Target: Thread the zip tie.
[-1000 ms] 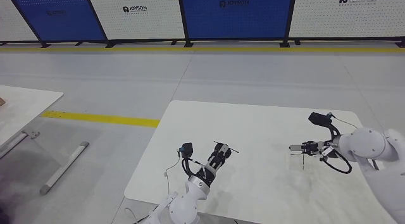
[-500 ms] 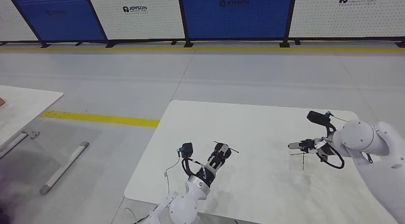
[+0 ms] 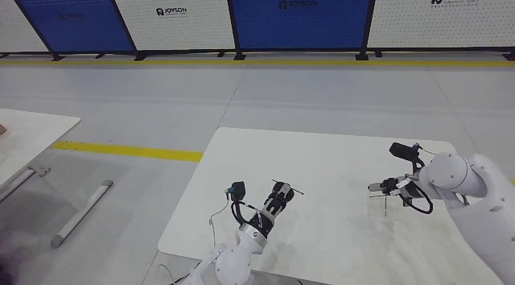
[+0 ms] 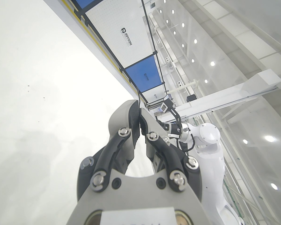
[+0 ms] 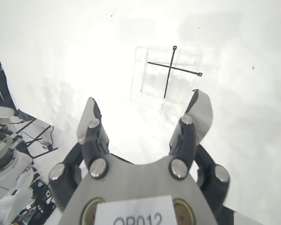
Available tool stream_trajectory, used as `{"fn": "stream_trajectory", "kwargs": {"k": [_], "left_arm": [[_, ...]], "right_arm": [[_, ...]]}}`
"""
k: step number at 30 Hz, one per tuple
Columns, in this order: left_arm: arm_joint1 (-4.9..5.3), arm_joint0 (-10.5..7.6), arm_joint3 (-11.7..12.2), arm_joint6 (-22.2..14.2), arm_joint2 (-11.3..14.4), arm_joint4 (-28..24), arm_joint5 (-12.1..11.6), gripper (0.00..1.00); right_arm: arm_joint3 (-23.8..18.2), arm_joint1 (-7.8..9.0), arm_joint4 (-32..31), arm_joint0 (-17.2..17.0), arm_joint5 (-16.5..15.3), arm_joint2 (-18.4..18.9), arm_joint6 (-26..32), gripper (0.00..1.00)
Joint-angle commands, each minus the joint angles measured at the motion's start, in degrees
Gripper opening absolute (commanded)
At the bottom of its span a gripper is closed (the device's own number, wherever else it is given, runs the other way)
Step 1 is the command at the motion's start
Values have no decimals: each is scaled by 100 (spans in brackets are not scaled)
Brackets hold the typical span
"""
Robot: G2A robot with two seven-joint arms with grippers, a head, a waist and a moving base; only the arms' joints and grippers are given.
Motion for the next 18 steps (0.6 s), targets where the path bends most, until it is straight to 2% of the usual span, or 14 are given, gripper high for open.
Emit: {"fn": "stream_trajectory", "kwargs": {"k": [1, 3, 5, 6, 7, 18], "left_arm": [[0, 0, 0, 0, 0, 0, 0, 0], [0, 0, 0, 0, 0, 0, 0, 0], [0, 0, 0, 0, 0, 0, 0, 0], [0, 0, 0, 0, 0, 0, 0, 0], [0, 0, 0, 0, 0, 0, 0, 0], [0, 0, 0, 0, 0, 0, 0, 0]], "right_arm": [[176, -48, 6, 79, 3, -94, -20, 65], [346, -89, -6, 144, 3, -156, -53, 65], [467, -137, 1, 204, 3, -229, -74, 60], [519, -155, -14, 231, 3, -260, -79, 51], [558, -174, -20, 253, 3, -293, -76, 48], [844, -314, -212, 416, 3, -485, 28, 45]]}}
